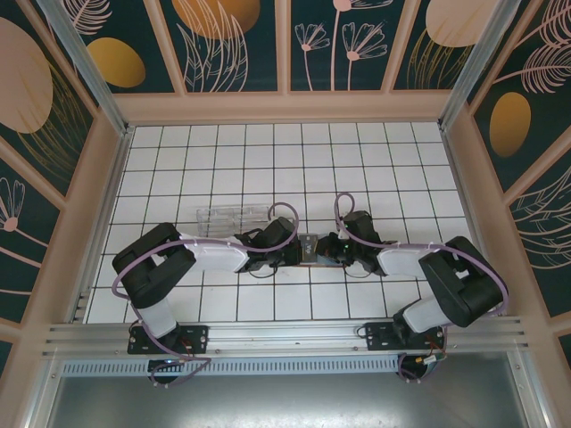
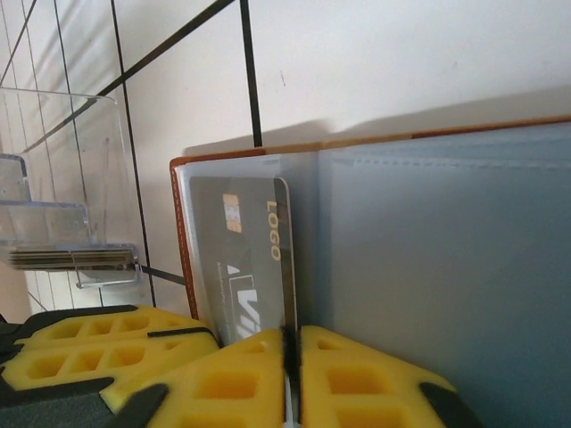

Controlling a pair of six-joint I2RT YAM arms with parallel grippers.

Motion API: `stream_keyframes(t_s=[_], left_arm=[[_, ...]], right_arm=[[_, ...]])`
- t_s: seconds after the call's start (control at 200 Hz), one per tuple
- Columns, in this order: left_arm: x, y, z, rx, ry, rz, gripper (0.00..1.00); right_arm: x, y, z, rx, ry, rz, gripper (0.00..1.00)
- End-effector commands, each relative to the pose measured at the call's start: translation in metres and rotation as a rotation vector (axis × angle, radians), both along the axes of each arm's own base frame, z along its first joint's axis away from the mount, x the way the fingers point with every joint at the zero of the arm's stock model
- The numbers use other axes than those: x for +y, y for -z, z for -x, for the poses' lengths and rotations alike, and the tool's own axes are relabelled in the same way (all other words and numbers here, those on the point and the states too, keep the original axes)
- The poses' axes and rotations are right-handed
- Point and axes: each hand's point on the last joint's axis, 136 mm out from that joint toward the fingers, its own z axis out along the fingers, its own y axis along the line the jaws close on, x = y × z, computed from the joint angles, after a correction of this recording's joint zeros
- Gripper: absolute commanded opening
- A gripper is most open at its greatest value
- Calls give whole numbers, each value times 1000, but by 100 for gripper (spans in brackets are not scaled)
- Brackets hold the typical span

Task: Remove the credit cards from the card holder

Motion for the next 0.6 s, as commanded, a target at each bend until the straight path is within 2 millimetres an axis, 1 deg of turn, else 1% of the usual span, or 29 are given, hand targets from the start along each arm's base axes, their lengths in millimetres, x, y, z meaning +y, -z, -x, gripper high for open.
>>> stream_keyframes(t_s=[0.0, 0.02, 0.08, 0.145, 0.45, 0.596], left_arm=[[7, 16, 8, 49, 0, -30, 6], [8, 16, 8, 49, -1, -30, 6], [8, 16, 9, 51, -2, -32, 6], [9, 18, 9, 54, -6, -33, 6], [21, 22, 6, 63, -53, -59, 2], [20, 21, 5, 67, -52, -45, 1]], right_arm=[[1, 2, 11, 26, -20, -26, 5], [-6, 2, 6, 26, 9, -28, 5], [-10, 1, 6, 25, 22, -31, 5], [-13, 1, 7, 25, 28, -41, 0], [-28, 5, 12, 41, 66, -60, 0], [-33, 6, 13, 41, 76, -63, 0]])
